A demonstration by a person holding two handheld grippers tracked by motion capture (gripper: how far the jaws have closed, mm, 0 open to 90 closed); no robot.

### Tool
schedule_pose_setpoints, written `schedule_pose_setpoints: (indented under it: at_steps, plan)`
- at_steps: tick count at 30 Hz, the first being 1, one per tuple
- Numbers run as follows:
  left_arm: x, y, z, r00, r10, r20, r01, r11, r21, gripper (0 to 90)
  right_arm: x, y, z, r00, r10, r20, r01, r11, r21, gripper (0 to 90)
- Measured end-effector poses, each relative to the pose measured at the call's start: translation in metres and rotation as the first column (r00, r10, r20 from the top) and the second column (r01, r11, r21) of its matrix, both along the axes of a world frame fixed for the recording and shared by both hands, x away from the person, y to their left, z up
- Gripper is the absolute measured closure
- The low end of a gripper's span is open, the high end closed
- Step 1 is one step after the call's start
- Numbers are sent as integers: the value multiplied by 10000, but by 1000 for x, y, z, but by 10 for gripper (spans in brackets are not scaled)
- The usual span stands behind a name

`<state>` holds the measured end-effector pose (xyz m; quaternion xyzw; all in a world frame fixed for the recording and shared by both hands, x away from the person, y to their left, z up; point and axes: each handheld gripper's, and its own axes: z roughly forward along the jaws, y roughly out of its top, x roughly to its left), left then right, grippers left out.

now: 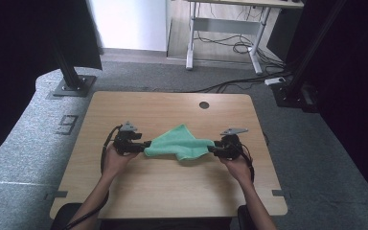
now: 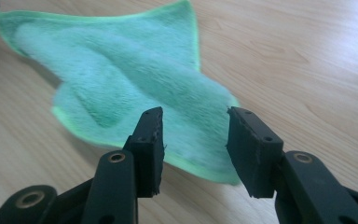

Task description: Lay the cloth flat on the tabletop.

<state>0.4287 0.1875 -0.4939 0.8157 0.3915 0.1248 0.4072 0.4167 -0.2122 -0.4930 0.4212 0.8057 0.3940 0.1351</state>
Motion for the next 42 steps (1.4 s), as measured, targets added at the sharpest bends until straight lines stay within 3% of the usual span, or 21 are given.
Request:
schedule_pose_setpoints:
  at_steps: [7, 13, 18, 20, 24, 27, 29, 31, 33, 36, 39, 42]
  plan:
    - [-11, -7, 11, 9978, -608, 247, 612, 9980, -157, 382, -6, 16, 14, 9980, 637, 45, -638, 9973, 374, 547]
    - [-24, -9, -1, 9928, -1198, 14, 1198, 9927, 97, 397, -10, 39, 9, 9876, 1567, -96, -1559, 9860, 588, 546]
    - [-23, -6, -17, 9965, -803, -238, 814, 9955, 484, 343, -14, 63, -2, 9723, 2308, -373, -2278, 9711, 715, 533]
    - [-18, -4, -29, 9984, -364, -422, 392, 9968, 690, 314, -16, 71, -7, 9660, 2549, -427, -2522, 9658, 607, 528]
    - [-10, -2, -39, 9979, -52, -639, 123, 9938, 1106, 316, -14, 79, -19, 9653, 2542, -603, -2536, 9671, 178, 572]
    - [-5, -1, -43, 9960, -68, -895, 143, 9964, 836, 485, -12, 81, -27, 9657, 2506, -683, -2523, 9675, -174, 740]
    - [-3, -1, -44, 9948, -141, -1005, 208, 9976, 665, 678, -13, 80, -28, 9636, 2582, -686, -2605, 9651, -271, 839]
    - [-3, -1, -42, 9952, -118, -975, 176, 9981, 585, 778, -13, 80, -28, 9622, 2644, -656, -2670, 9631, -338, 851]
    - [-2, 3, -31, 9971, -100, -748, 108, 9999, 108, 814, -17, 77, -20, 9623, 2681, -454, -2702, 9616, -478, 863]
    - [-3, 11, -2, 9998, 17, -197, -28, 9984, -566, 821, -19, 64, -1, 9660, 2582, 97, -2575, 9652, -465, 863]
    - [1, 15, 17, 9998, 112, 152, -102, 9979, -634, 813, -18, 50, 14, 9711, 2344, 455, -2336, 9721, -230, 858]
    - [6, 13, 20, 9999, 141, 49, -139, 9987, -489, 783, -17, 44, 16, 9727, 2272, 470, -2267, 9738, -163, 843]
